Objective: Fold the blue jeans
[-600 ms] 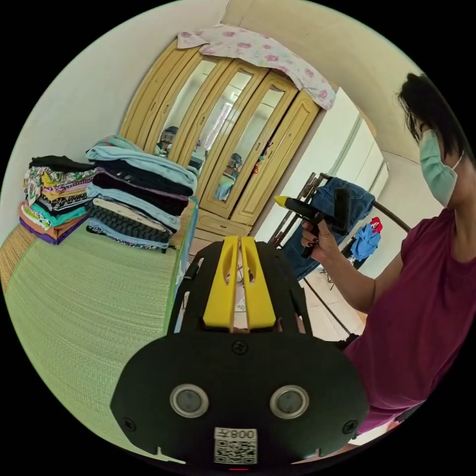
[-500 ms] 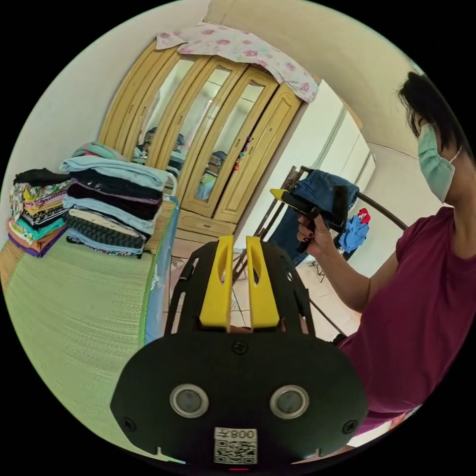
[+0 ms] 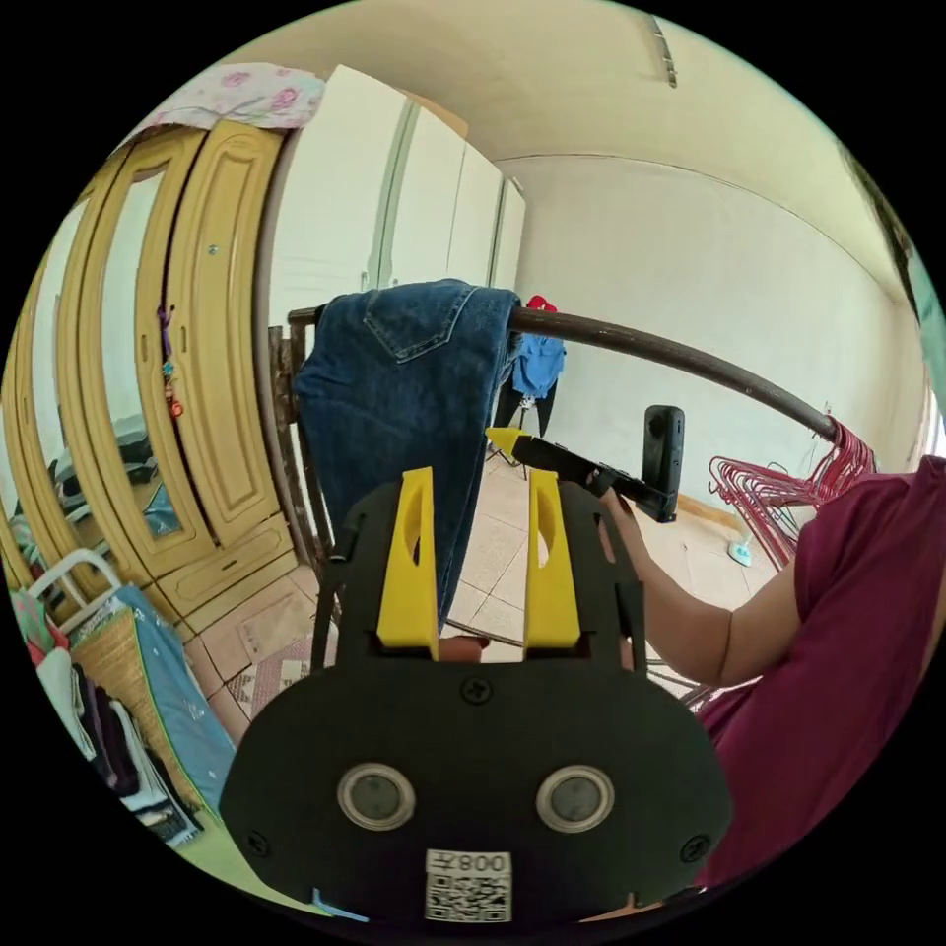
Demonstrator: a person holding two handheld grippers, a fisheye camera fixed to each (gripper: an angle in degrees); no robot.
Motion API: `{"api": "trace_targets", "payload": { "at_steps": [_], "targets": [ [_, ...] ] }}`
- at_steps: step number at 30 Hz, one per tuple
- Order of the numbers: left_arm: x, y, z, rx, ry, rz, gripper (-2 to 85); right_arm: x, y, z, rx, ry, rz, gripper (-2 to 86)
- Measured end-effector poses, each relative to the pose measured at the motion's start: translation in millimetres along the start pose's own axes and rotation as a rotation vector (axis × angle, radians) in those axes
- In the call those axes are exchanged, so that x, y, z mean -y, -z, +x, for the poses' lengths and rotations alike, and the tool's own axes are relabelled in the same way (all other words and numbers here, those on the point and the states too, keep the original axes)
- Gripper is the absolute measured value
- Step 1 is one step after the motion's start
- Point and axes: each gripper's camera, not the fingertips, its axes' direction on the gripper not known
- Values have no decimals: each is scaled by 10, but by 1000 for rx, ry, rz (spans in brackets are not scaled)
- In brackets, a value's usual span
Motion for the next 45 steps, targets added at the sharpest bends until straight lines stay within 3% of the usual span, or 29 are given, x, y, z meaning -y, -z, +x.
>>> {"api": "trace_targets", "payload": {
  "at_steps": [6, 10, 17, 27, 36, 40, 45],
  "targets": [
    [1023, -757, 92, -7, 23, 33, 136, 173, 512, 160, -60, -29, 37, 59],
    [1412, -1051, 30, 79, 40, -19, 77, 268, 647, 154, -61, -20, 33, 55],
    [1705, -731, -329, 58, 117, 91, 24, 518, 589, -148, -43, 39, -14, 11],
    [2167, -248, -503, 87, 102, 200, 17, 967, 793, -754, -17, 45, 166, 0],
    [2201, -97, -910, 87, 171, 253, 16, 780, 1200, -1330, 10, 82, 128, -1],
    [2197, -127, -1065, 63, 197, 243, 16, 766, 1319, -1683, -60, 182, 127, -1],
    [2184, -122, -1275, 13, 241, 267, 17, 1150, 1289, -1637, -167, 135, 159, -1]
  ]
}}
